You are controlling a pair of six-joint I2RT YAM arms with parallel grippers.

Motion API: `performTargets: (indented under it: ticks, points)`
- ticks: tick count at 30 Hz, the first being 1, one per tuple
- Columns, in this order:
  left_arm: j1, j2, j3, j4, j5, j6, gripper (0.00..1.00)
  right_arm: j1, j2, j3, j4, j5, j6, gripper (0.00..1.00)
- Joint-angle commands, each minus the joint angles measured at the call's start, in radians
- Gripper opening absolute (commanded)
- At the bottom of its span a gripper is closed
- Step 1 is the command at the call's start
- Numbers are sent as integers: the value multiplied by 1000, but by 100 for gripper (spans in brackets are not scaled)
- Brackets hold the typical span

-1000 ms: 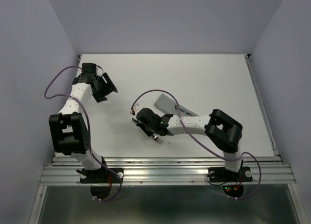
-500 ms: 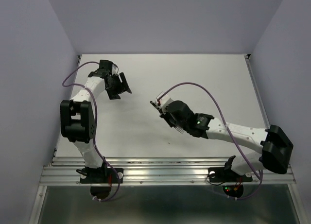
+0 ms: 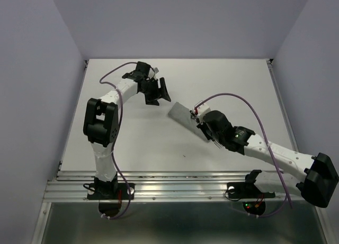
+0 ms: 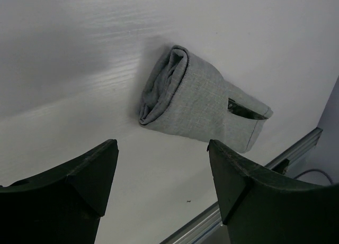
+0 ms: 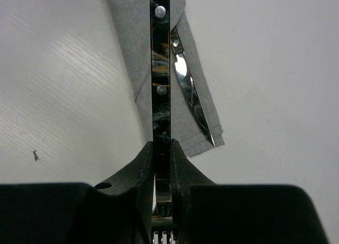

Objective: Fold the napkin into a case and place the utensils inside
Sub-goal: Stuff the fork into the folded napkin.

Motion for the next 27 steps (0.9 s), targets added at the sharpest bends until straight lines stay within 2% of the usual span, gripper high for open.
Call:
performTargets:
  ticks: [1, 8, 14, 21, 27]
  points:
    - [-19, 33, 28, 37, 135, -31, 80, -19, -5, -21, -68, -48, -26, 1]
    - [-36, 102, 80, 31, 105, -39, 80, -42, 44, -35, -105, -67, -86, 1]
    - [-46, 147, 89, 57, 137, -65, 80, -76, 118, -10, -119, -67, -100, 1]
    - [-52, 173, 119, 47, 135, -64, 80, -136, 173, 10, -121, -102, -141, 1]
    - [-59, 188, 122, 51, 140, -64, 80, -136, 236, 48, -133, -133, -177, 1]
